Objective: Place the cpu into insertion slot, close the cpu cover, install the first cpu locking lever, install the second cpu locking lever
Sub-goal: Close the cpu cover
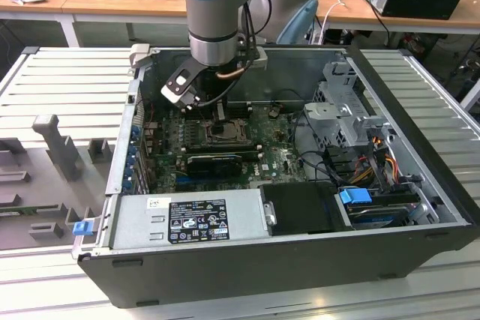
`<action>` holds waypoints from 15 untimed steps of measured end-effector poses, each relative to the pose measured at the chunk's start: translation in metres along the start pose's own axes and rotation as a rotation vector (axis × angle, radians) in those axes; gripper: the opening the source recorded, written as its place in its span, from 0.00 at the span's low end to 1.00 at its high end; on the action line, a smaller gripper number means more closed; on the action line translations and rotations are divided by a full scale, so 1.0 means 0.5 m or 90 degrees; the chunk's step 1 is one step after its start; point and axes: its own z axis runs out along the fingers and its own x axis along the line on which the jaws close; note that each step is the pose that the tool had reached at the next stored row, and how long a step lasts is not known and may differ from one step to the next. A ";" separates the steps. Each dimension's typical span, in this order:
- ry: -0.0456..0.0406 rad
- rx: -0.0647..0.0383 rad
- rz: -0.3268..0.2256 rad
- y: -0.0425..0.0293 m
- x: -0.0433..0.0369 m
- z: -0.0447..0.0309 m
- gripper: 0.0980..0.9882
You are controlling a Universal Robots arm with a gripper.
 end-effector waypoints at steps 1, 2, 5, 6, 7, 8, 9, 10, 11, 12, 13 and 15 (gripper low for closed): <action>0.0000 0.000 0.000 0.001 0.000 0.000 0.01; 0.0000 0.000 0.000 0.002 0.000 0.000 0.01; 0.0002 0.000 0.000 0.004 0.000 -0.002 0.01; 0.0002 0.000 0.000 0.004 0.000 -0.007 0.01; 0.0002 0.001 0.000 0.005 0.000 -0.010 0.01; 0.0004 0.001 0.000 0.006 0.000 -0.011 0.01; 0.0005 0.002 0.000 0.014 -0.001 -0.010 0.01; 0.0005 0.003 0.000 0.019 -0.001 -0.010 0.01; 0.0005 0.003 0.000 0.024 -0.002 -0.010 0.01; 0.0004 0.003 0.000 0.027 -0.002 -0.010 0.01; 0.0004 0.003 0.000 0.030 -0.003 -0.010 0.01; 0.0005 0.003 0.000 0.033 -0.003 -0.009 0.01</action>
